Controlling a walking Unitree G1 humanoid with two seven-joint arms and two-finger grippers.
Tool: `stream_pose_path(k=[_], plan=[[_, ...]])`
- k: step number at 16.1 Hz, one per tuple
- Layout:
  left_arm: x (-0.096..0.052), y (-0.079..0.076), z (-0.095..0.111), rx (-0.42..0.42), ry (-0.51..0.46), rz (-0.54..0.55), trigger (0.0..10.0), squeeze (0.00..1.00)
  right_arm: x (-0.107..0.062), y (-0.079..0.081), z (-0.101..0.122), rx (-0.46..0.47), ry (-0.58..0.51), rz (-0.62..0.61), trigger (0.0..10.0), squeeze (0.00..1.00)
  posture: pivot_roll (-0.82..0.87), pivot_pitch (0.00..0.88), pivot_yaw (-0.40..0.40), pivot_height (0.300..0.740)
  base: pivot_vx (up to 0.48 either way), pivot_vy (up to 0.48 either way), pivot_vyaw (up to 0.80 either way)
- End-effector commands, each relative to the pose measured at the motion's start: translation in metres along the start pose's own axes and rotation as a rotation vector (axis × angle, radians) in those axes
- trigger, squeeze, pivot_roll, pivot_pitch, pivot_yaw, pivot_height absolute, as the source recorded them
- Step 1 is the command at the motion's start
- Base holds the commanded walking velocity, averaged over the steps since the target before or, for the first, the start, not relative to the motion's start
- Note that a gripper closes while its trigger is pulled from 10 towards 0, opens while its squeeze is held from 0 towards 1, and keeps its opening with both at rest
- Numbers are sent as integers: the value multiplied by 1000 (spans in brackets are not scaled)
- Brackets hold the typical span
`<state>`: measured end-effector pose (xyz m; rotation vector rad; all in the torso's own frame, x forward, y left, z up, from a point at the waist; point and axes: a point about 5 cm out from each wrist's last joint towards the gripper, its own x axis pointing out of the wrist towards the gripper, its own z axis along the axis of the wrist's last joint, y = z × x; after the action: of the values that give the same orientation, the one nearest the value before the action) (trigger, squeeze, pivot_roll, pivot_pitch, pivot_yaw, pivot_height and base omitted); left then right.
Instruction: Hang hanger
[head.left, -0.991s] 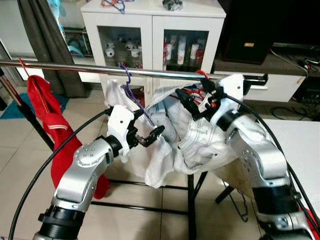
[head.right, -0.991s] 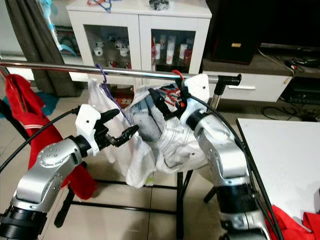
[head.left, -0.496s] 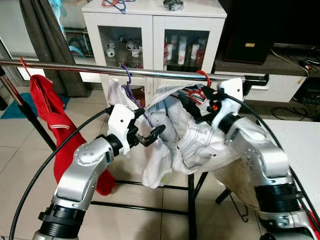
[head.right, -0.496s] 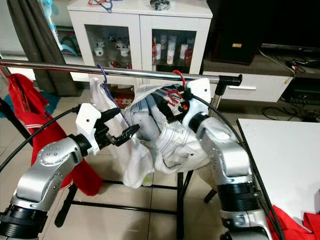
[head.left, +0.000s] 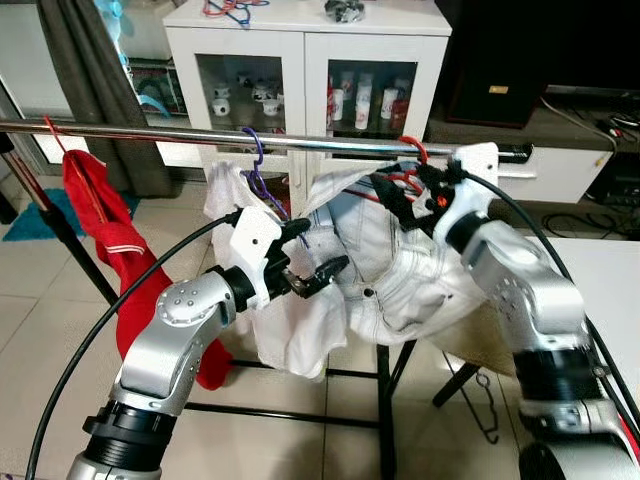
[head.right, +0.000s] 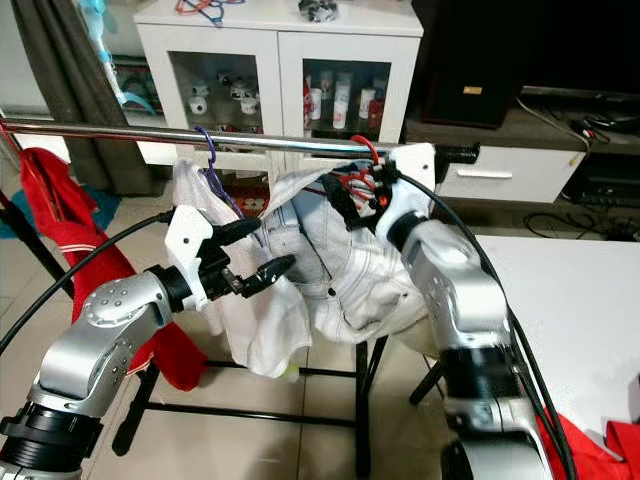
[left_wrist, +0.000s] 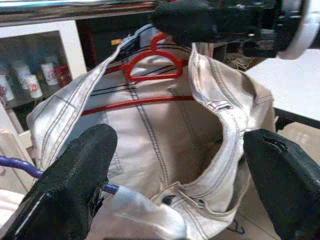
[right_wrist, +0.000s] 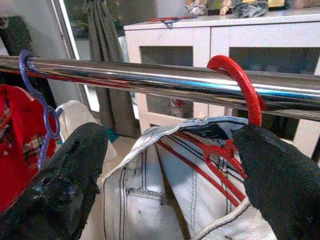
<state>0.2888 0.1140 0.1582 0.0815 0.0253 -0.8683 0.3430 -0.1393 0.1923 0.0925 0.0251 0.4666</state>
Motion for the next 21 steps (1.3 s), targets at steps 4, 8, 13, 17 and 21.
stream_pose_path(k=[4,8,13,17,21], plan=[[1,1,3,13,11,-18,10000,0,-12,1,3,-44,32,63,10000,0,-11,0,32,740,0,0,0],[2,1,3,18,13,-34,10000,0,-35,-18,6,-94,54,67,10000,0,-10,0,35,740,0,0,0],[3,0,3,19,13,-49,10000,0,-30,-28,10,-49,25,-7,10000,0,-20,0,46,740,0,0,0],[2,2,4,30,10,-46,10000,0,0,-10,9,0,8,72,10000,0,-6,0,36,740,0,0,0],[-1,2,3,34,12,-32,10000,0,15,-3,7,1,3,100,8471,0,9,0,19,740,0,0,0]])
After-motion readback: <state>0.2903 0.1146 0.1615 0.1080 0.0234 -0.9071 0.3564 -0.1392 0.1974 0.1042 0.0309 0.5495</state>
